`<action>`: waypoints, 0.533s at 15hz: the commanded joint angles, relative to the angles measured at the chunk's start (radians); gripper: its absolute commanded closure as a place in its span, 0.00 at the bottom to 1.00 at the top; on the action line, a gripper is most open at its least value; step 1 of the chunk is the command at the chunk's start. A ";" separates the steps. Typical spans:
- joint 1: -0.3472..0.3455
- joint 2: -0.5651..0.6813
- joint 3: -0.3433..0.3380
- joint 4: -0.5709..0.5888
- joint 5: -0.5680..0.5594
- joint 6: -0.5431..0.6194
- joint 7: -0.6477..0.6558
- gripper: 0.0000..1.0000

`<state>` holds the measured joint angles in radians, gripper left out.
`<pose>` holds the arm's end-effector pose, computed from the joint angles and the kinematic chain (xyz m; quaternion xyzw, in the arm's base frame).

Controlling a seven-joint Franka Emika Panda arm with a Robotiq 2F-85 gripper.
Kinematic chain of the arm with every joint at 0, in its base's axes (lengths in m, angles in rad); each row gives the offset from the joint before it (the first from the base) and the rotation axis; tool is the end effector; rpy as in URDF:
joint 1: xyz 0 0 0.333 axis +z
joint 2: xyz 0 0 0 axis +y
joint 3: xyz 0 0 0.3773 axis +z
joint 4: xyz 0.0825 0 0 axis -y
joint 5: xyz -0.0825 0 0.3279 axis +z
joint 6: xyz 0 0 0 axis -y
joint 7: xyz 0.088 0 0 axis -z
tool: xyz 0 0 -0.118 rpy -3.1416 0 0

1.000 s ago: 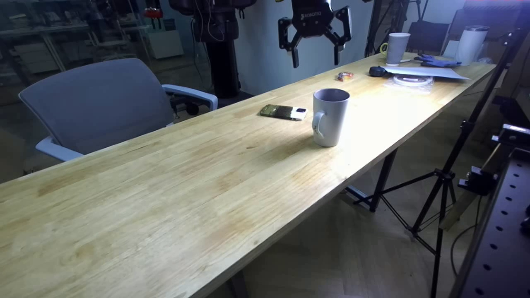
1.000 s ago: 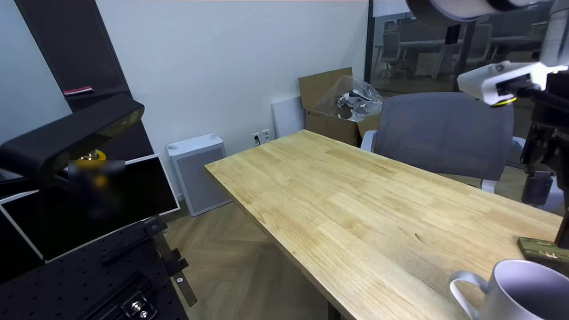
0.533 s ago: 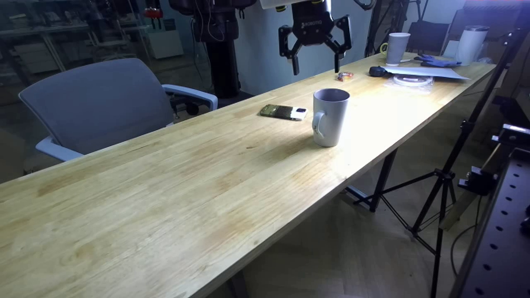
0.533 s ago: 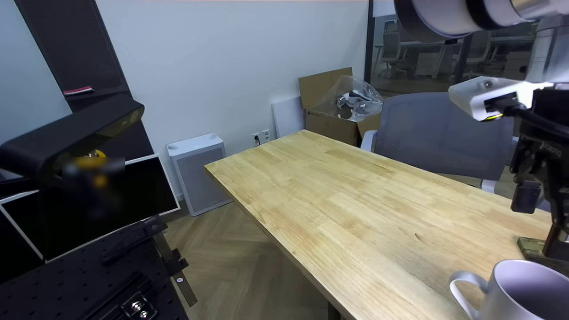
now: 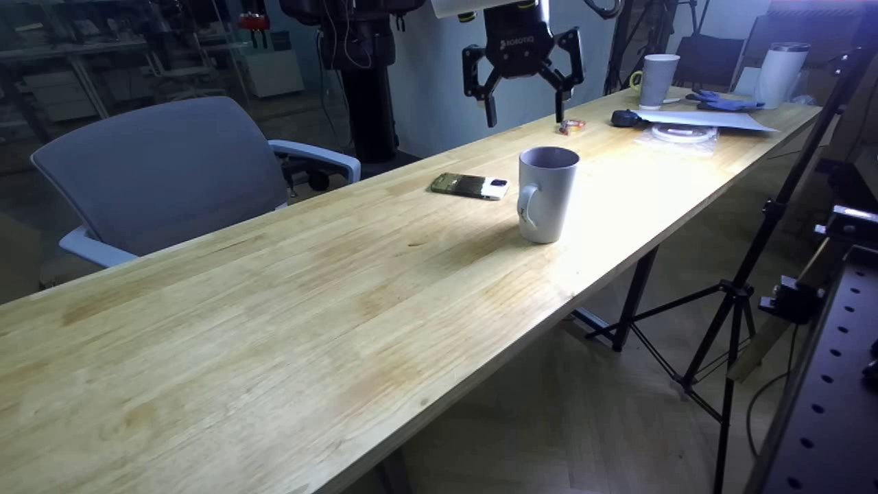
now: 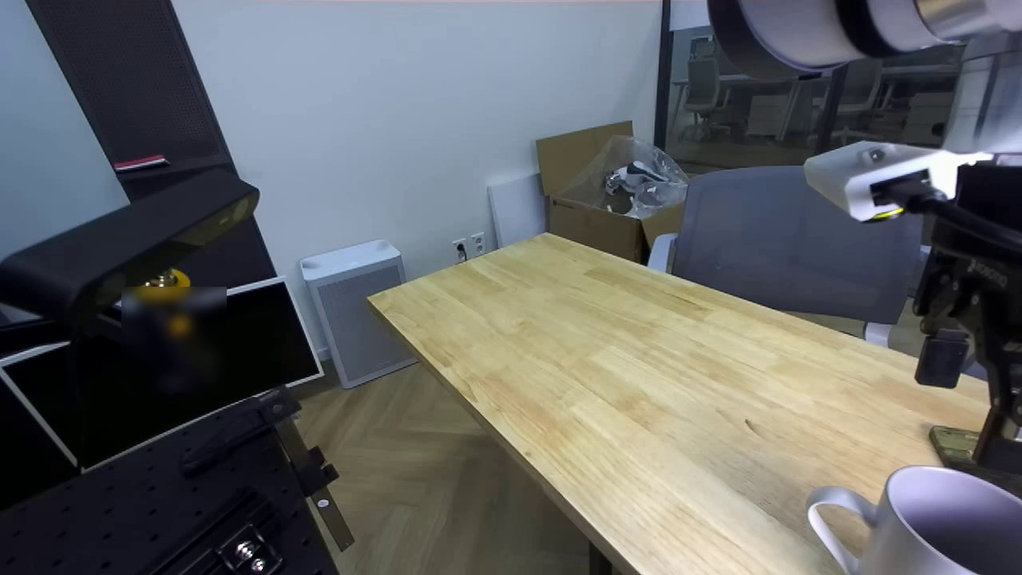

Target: Move the mug to the left.

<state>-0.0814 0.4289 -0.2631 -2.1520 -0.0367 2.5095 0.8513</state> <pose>0.5262 -0.1800 0.2915 0.8382 -0.5407 -0.0120 0.0701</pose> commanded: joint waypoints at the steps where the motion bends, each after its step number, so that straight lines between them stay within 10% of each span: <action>1: -0.009 0.048 0.003 0.053 0.023 -0.040 -0.034 0.00; 8: -0.013 0.137 -0.010 0.116 0.036 -0.030 -0.054 0.00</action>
<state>-0.0926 0.5235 -0.2673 -2.0868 -0.0165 2.4935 0.8094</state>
